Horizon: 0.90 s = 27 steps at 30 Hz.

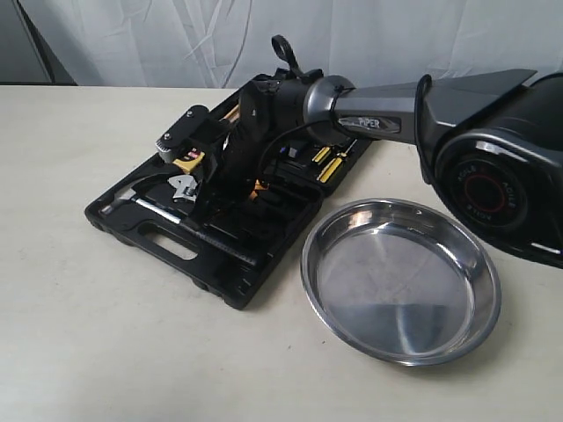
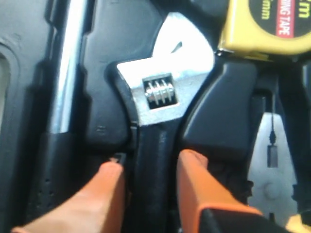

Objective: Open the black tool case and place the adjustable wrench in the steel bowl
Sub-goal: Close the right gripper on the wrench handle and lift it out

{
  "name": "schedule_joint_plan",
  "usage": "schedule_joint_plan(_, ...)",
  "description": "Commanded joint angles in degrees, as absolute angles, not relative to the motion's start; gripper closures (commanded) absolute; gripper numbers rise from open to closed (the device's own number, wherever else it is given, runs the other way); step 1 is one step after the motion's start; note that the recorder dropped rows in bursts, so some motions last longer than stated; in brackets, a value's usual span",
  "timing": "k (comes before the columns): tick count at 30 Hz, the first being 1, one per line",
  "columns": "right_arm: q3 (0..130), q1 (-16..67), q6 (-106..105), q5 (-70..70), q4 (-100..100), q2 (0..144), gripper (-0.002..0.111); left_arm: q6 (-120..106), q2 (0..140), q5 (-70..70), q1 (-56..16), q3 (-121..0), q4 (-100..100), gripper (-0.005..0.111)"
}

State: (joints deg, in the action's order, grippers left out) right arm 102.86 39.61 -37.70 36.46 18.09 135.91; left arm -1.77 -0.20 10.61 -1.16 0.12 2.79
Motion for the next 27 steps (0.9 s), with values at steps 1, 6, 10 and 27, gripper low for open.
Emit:
schedule_joint_plan(1,102.6,39.5,-37.7,37.3,15.0,138.9,0.092,-1.7,0.0,10.2,-1.2,0.0,2.7,0.106)
schedule_joint_plan(6,102.6,39.5,-37.7,38.7,12.9,139.1,0.106,-1.7,0.0,10.2,-1.2,0.0,2.7,0.106)
schedule_joint_plan(10,102.6,39.5,-37.7,38.4,12.9,137.9,0.109,-1.7,0.0,10.2,-1.2,0.0,2.7,0.106)
schedule_joint_plan(27,102.6,39.5,-37.4,37.4,13.8,131.1,0.109,-1.7,0.0,10.4,-1.2,0.0,2.7,0.106)
